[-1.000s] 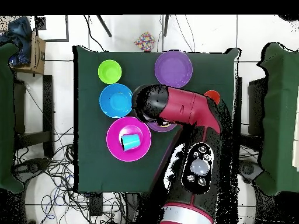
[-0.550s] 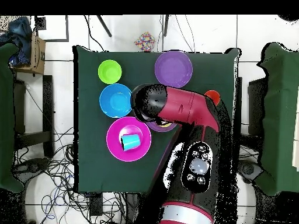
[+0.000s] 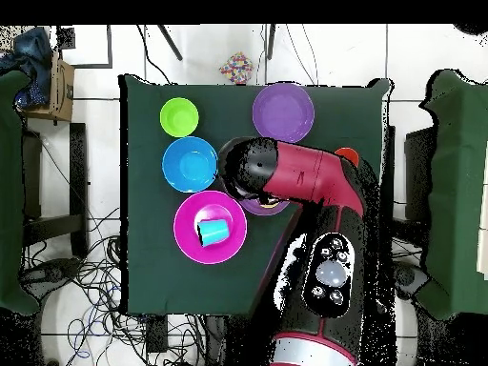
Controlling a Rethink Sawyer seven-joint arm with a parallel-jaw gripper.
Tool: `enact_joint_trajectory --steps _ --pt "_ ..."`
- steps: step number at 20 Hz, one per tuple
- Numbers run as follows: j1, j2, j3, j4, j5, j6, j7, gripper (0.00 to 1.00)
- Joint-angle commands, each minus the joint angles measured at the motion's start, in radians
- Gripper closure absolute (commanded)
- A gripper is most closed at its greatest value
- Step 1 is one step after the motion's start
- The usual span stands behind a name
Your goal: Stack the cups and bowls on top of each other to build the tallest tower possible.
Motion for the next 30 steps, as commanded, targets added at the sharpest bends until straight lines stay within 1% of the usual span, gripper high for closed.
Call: enact_joint_trajectory --steps 1,14,26,30 --pt "-0.021 0.014 0.117 -0.008 -0.084 0.08 -0.203 1.0" --pt "-0.038 0.005 0.138 0.0 -0.099 0.075 -0.201 1.0" --pt "-0.042 0.001 0.145 0.003 -0.105 0.08 -0.201 1.0" --pt "-0.034 0.005 0.141 -0.009 -0.114 0.091 -0.196 1.0"
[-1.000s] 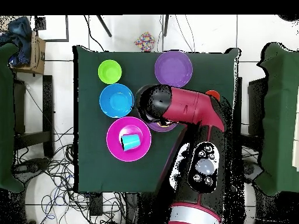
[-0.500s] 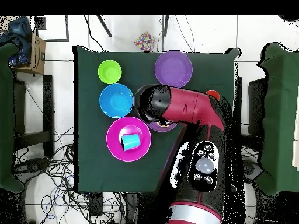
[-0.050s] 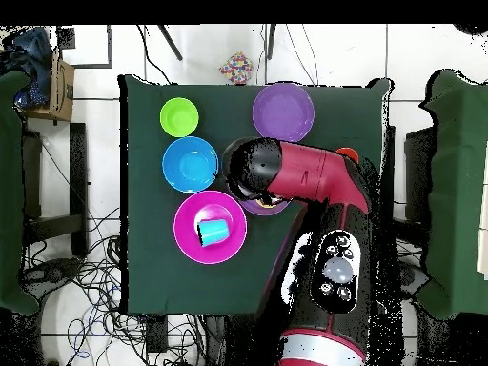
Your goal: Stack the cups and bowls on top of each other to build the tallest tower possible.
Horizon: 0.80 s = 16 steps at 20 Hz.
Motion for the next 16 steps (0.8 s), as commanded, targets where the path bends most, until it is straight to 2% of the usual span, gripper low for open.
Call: enact_joint_trajectory --steps 1,16 --pt "-0.008 0.004 0.111 -0.007 -0.082 0.088 -0.194 1.0" --pt "-0.046 -0.014 0.13 0.023 -0.098 0.069 -0.247 1.0"
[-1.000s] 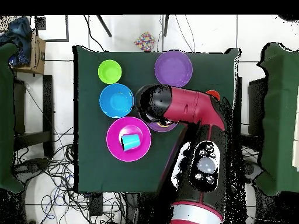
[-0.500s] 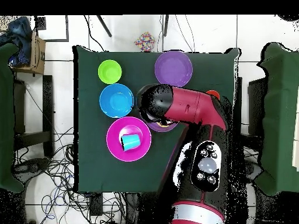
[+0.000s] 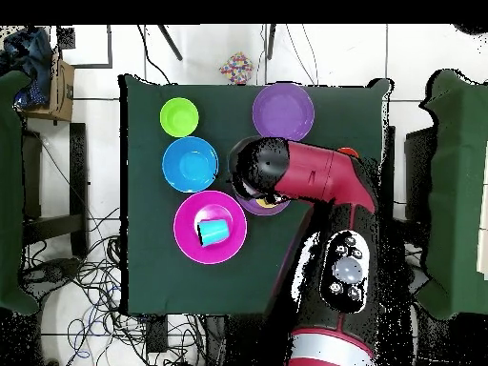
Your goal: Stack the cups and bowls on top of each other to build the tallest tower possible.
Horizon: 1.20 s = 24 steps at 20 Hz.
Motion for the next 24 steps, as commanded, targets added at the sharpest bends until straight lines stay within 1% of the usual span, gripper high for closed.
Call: enact_joint_trajectory --steps 1,9,16,24 --pt "-0.024 -0.013 0.117 0.027 -0.099 0.064 -0.25 1.0" --pt "-0.027 -0.023 0.118 0.048 -0.117 0.041 -0.249 1.0" --pt "-0.044 -0.04 0.137 0.079 -0.137 0.018 -0.247 1.0" --pt "-0.038 -0.052 0.143 0.103 -0.147 0.012 -0.21 1.0"
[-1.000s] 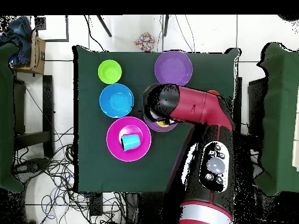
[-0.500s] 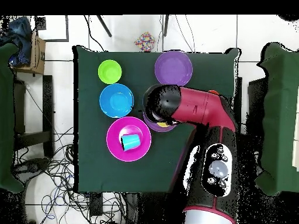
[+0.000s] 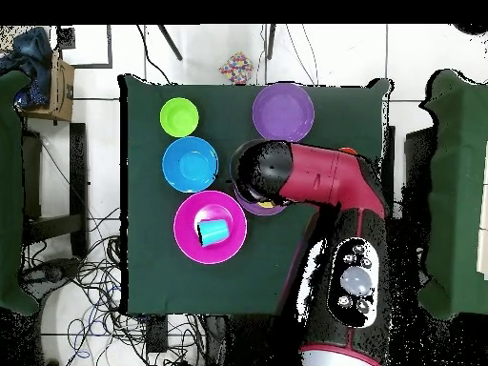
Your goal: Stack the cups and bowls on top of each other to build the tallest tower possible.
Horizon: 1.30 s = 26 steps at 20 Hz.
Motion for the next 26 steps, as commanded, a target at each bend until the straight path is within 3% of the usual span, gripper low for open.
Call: enact_joint_trajectory --steps 1,16,26 --pt "-0.019 -0.001 0.116 0.094 -0.063 0.008 -0.206 1.0" --pt "-0.026 -0.033 0.125 0.171 -0.073 -0.042 -0.184 1.0" --pt "-0.046 -0.029 0.146 0.17 -0.079 -0.042 -0.201 1.0"
